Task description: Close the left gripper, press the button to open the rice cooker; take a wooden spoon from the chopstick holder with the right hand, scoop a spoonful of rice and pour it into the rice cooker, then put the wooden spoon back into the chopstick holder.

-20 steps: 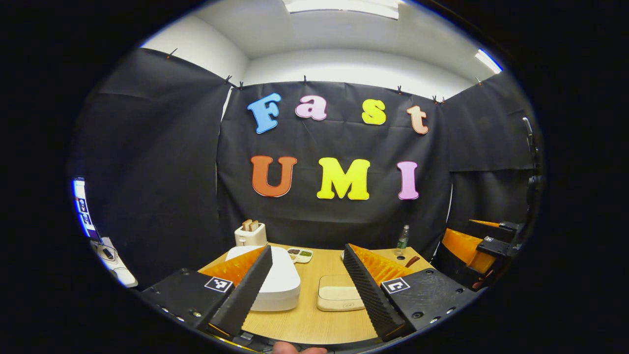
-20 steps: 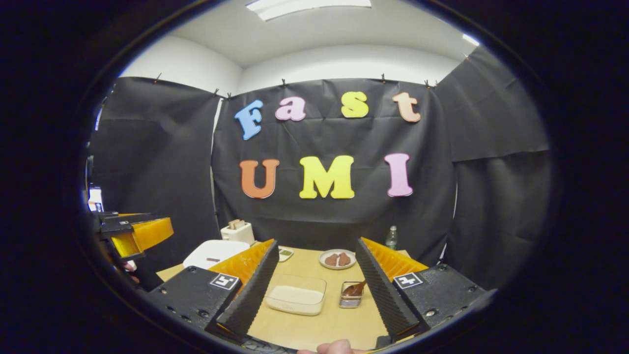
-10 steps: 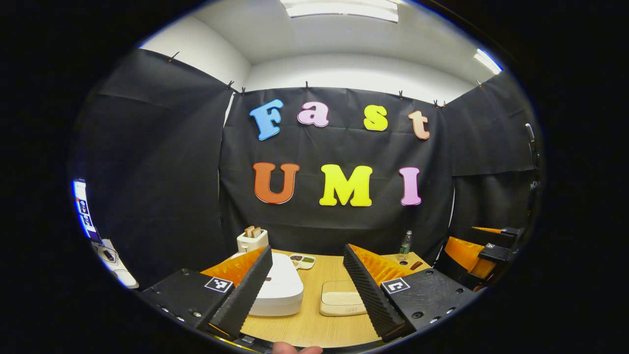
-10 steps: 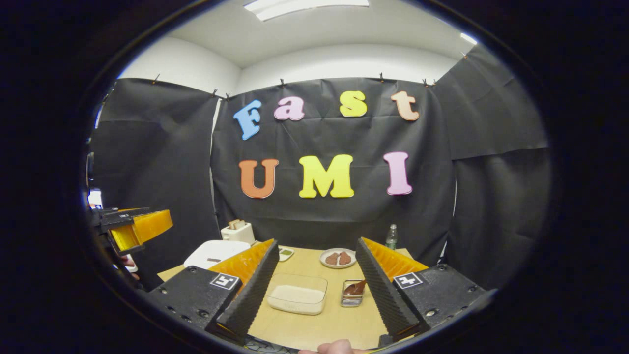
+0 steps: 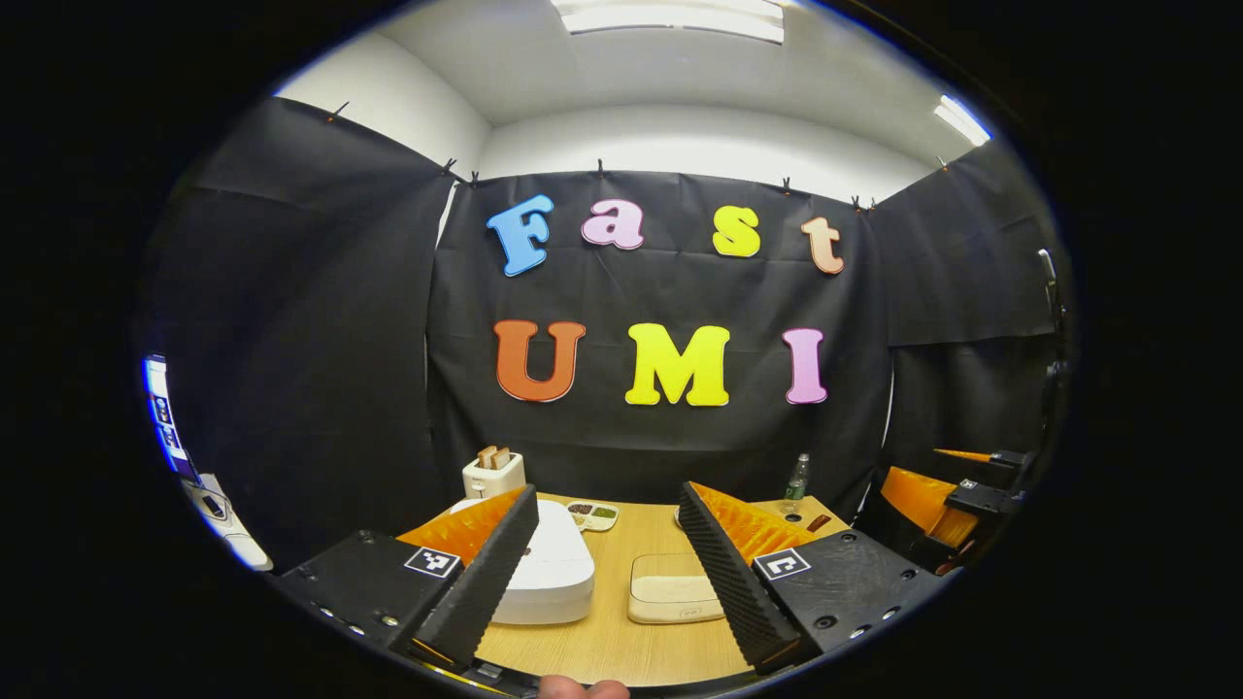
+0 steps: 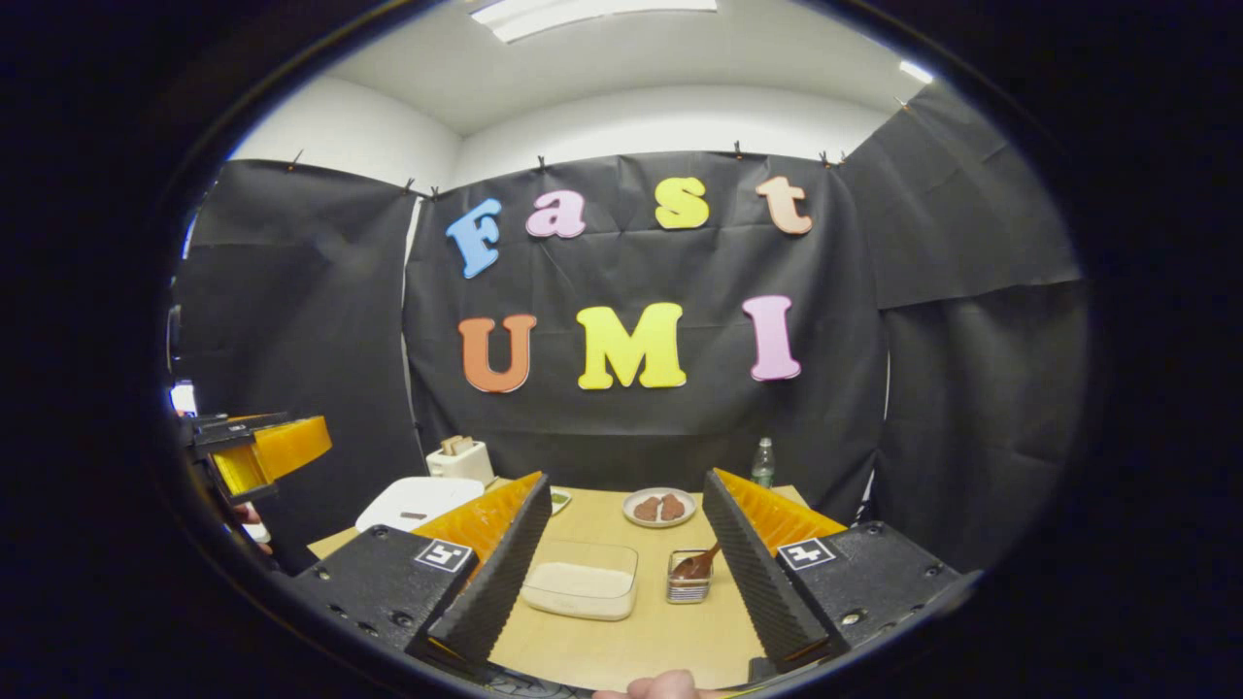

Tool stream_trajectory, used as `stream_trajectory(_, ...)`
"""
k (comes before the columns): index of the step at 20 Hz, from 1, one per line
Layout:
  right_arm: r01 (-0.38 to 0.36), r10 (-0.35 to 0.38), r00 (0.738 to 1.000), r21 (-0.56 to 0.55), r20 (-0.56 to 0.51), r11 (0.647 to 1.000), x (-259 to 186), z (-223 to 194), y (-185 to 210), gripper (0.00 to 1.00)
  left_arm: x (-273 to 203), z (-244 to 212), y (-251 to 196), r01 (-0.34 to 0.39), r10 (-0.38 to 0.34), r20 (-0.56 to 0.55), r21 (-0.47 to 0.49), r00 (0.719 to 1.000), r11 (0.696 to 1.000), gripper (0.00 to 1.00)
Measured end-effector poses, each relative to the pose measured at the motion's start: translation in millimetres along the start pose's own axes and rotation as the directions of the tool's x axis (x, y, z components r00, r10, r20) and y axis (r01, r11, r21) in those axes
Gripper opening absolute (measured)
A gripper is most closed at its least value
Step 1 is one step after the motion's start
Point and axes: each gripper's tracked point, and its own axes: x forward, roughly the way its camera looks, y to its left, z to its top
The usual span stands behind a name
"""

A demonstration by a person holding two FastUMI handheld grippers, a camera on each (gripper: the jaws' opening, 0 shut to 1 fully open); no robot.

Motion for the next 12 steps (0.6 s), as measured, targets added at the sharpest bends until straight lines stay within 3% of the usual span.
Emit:
stream_trajectory(1,0.003,-0.003,1.000,0.000,0.005,1.000,0.6,1.4,-0.7,1.00,0.9,-0.4,1.2,-0.001,0.001,0.000,0.002,1.000,1.000,0.94)
stream_trajectory(2,0.002,-0.002,1.000,-0.001,0.008,1.000,0.9,2.3,-0.6,0.96,0.5,-1.3,0.2,0.000,0.000,0.000,0.004,1.000,1.000,0.94)
stream_trajectory(6,-0.008,0.008,1.000,-0.006,0.004,1.000,3.5,1.5,2.6,1.00,-0.2,-3.2,-1.9,0.006,-0.006,-0.008,0.009,1.000,1.000,0.94)
stream_trajectory(12,-0.011,0.011,1.000,-0.008,-0.002,1.000,2.6,2.0,4.9,0.96,-2.6,-6.1,0.9,0.007,-0.007,-0.019,0.014,1.000,1.000,0.94)
